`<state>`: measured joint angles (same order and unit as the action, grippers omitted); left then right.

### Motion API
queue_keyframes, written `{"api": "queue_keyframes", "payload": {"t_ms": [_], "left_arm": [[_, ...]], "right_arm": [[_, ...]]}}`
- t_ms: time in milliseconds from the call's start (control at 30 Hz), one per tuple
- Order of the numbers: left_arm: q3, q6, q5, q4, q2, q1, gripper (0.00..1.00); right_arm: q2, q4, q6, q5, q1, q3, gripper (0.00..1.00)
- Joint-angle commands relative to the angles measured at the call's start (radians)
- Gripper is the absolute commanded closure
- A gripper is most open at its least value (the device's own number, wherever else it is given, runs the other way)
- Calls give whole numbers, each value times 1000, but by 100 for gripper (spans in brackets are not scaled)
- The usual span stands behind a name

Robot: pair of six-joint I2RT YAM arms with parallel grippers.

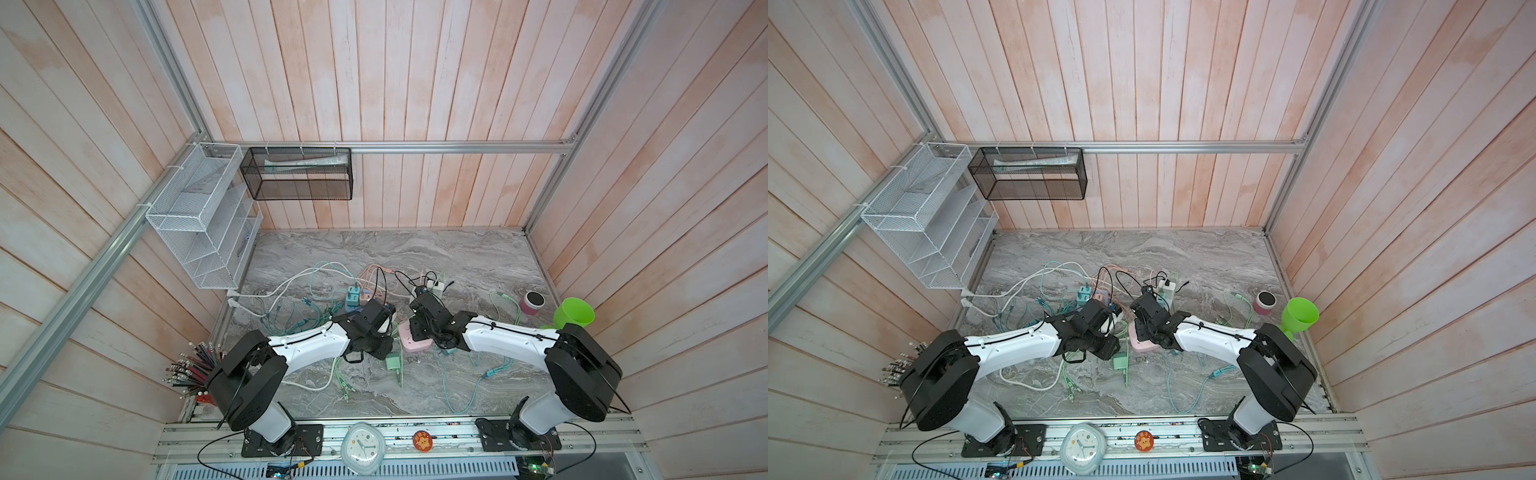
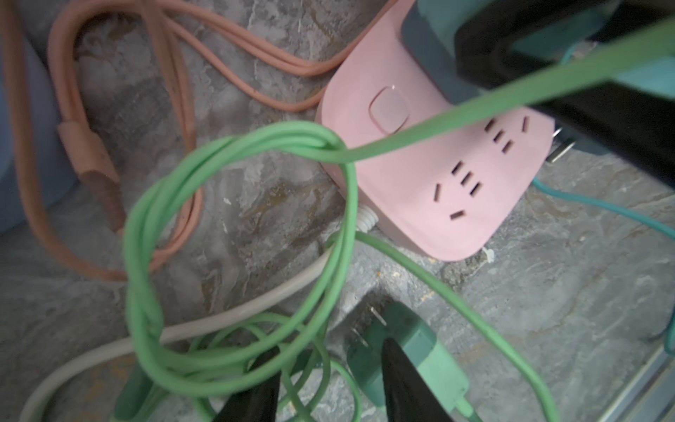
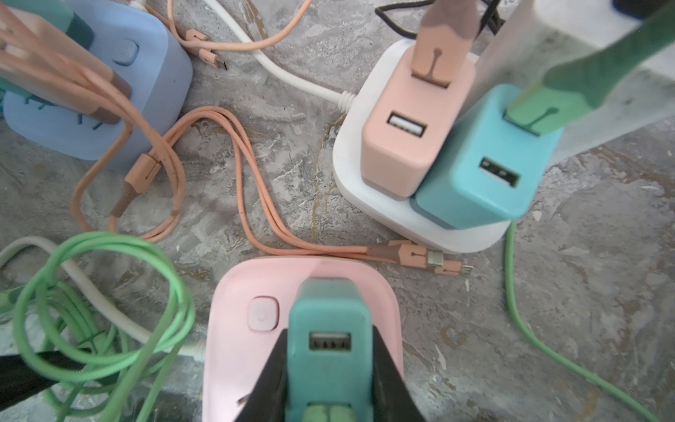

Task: Pull the plug off the socket
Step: 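Bring the left gripper onto the pink strip while right grips teal charger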

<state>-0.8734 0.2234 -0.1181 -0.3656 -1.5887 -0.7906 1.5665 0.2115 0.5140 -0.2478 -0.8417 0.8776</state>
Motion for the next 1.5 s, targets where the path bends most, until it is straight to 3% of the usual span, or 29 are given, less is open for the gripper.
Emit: {"api": "queue_keyframes", "payload": {"t_ms": [0,633,933,1133,1300,1467], "left_arm": [[-43,-34,24,43,-33,0,51],[-105,-36,-13,116,-169,1,50],[-124,-8,-49,140,-207,2,49],[-162,8,-40,100,-261,3,64],[-140,16,-54,111,-263,13,68],[-121,10,-60,102,-267,35,73]], "right_arm": [[-16,6,-14,13,6,-13,100],[-11,5,-28,60,7,-10,100],[61,92,-28,-22,-31,55,100],[120,170,-13,-80,-71,124,100],[118,168,0,-91,-76,118,100],[36,94,-16,-13,-28,57,100]]}}
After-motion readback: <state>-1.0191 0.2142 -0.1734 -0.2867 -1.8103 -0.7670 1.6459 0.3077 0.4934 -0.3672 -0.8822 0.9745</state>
